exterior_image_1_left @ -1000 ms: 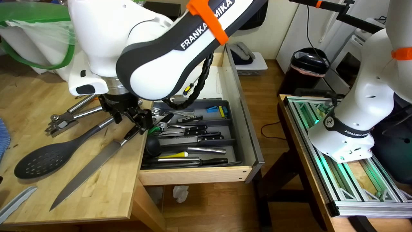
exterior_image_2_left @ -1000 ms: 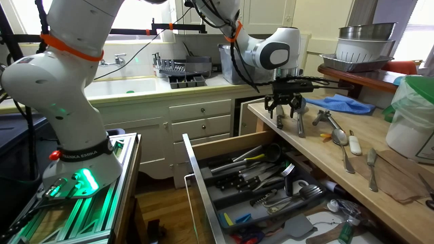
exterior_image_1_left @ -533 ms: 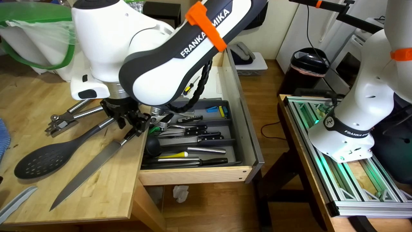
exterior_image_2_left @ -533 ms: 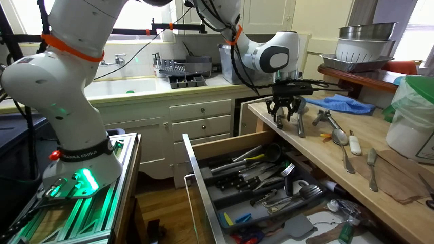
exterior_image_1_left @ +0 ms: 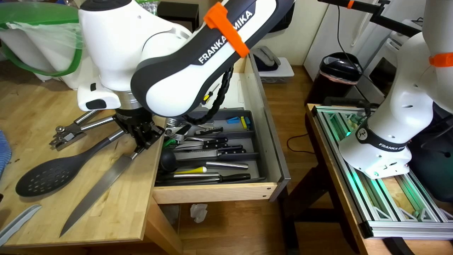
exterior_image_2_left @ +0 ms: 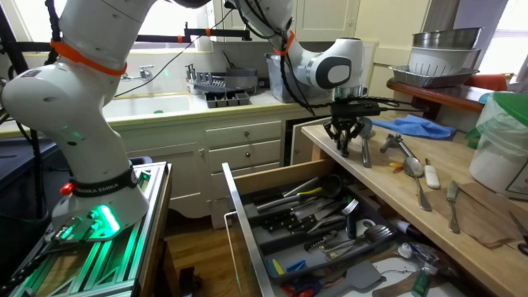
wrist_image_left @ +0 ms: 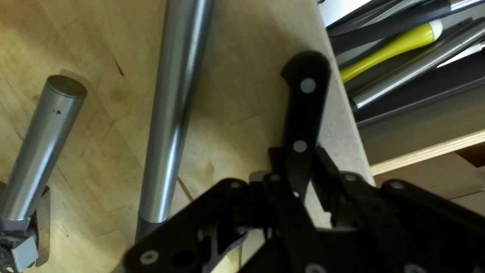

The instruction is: Put the knife inside the drawer

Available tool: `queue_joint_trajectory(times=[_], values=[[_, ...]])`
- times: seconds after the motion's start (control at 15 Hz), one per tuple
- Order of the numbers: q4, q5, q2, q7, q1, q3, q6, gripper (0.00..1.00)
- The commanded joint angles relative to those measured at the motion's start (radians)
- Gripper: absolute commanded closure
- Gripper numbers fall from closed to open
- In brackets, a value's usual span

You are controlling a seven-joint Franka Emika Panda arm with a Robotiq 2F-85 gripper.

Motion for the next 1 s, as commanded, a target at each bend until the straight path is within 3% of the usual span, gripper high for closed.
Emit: queue_joint_trajectory(times=[0.0,0.4,0.67,0.93], values=[[0.019,-0.007,0.024,-0.012,-0.010,0.012,0.009,0.94],[-0.015,0.074,-0.073,-0.022,-0.033,0.067,-0.058,0.94],[-0.049,0.061,-0.165,0.113,0.001,0.032,-0.146,0.94],[-0.076,0.079,-0.220,0.159,-0.012,0.032,-0.167,0.94]])
